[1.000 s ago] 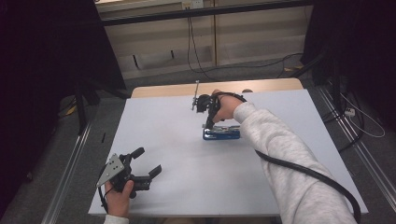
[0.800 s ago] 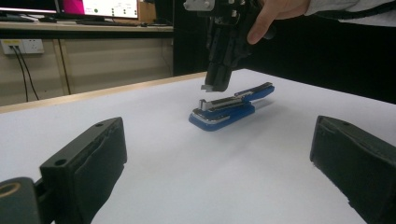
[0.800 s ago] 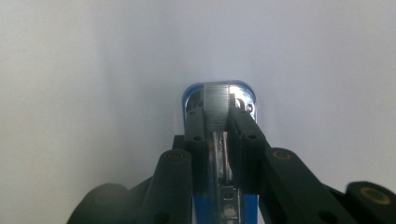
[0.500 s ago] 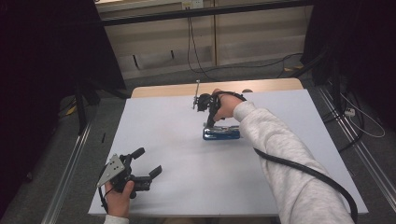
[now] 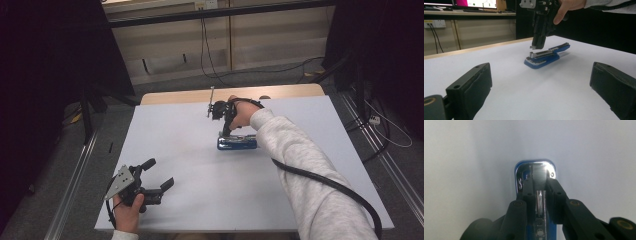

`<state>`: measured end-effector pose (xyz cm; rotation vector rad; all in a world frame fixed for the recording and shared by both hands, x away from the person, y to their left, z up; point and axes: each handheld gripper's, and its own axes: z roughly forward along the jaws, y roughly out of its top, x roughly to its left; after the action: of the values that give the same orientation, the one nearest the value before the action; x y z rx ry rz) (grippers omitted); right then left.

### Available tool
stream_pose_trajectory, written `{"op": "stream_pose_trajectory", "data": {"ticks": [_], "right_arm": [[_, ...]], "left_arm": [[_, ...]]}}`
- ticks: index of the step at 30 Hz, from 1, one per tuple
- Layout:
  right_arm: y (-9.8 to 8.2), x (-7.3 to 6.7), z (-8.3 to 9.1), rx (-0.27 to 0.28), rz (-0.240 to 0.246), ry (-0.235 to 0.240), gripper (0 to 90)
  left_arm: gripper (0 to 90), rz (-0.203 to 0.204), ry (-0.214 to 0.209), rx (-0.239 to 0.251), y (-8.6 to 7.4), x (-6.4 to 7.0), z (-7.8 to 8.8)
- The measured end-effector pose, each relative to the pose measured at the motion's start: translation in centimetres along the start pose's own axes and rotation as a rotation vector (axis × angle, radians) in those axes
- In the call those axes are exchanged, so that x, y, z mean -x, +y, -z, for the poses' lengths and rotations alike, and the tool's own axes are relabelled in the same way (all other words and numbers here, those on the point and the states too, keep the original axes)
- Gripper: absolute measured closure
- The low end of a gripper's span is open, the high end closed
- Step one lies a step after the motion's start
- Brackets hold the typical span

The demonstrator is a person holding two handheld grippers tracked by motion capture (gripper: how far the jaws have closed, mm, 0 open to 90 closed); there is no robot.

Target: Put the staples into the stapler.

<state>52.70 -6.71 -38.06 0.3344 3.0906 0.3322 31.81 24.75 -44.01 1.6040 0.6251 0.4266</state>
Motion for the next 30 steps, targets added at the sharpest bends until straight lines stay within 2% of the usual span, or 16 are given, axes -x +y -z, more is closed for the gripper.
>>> {"op": "stream_pose_trajectory", "data": {"ticks": [4,5,8,21,26,30], "right_arm": [[-0.2,0.0,-0.3,-0.001,-0.006,0.003,78.9],[-0.3,0.0,-0.4,-0.006,-0.012,0.004,78.9],[-0.4,0.0,-0.6,-0.01,-0.012,0.003,78.9],[-0.5,0.0,-0.9,-0.01,-0.016,0.004,78.8],[-0.4,0.0,-1.1,-0.017,-0.002,0.007,78.8],[-0.4,0.0,-1.2,-0.018,0.003,0.006,78.6]], "left_arm": [[4.0,0.002,-0.004,0.0,0.0,0.0,0.0],[4.0,-0.012,0.007,0.002,0.0,-0.1,0.0],[4.1,0.003,-0.002,0.001,0.0,0.0,0.0],[4.1,0.002,-0.008,-0.003,0.0,0.0,0.0],[4.1,-0.005,0.005,-0.002,0.0,0.0,0.0],[4.1,-0.007,-0.002,-0.003,0.0,0.0,-0.1]]}}
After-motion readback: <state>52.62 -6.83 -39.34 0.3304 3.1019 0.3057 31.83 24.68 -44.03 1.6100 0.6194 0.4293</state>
